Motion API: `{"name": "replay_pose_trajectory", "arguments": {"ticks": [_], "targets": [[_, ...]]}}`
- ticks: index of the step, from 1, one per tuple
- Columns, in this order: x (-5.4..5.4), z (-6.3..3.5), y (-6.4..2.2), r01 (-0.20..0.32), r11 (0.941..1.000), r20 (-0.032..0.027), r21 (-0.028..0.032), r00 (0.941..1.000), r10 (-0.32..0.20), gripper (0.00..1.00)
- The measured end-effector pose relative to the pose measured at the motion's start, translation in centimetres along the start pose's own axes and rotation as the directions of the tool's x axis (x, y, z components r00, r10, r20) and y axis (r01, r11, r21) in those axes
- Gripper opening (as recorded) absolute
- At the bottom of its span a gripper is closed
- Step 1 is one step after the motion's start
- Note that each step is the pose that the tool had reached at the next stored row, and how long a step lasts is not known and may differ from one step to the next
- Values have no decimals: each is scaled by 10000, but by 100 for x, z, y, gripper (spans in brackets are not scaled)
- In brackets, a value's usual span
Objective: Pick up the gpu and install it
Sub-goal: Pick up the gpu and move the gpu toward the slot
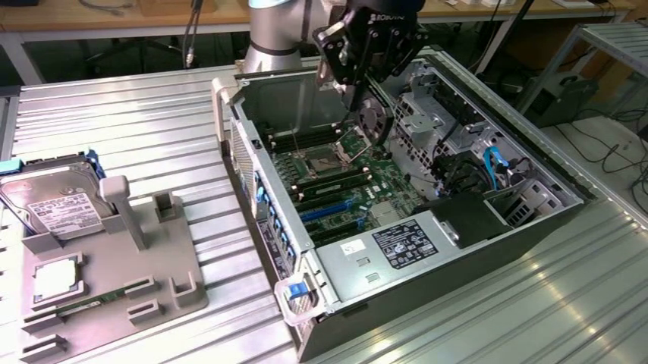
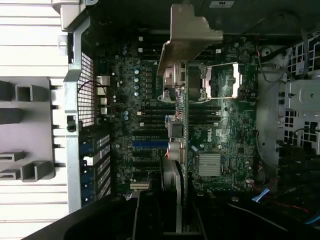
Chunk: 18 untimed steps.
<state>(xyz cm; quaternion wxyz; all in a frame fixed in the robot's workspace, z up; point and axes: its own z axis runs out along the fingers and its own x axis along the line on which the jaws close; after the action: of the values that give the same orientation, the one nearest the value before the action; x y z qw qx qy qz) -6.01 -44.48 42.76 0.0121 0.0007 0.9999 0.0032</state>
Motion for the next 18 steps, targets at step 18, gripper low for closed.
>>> {"name": "replay_pose_trajectory", "arguments": {"ticks": [18], "targets": [[-481,12,9,0,10000,0,0,10000,0,28]]}}
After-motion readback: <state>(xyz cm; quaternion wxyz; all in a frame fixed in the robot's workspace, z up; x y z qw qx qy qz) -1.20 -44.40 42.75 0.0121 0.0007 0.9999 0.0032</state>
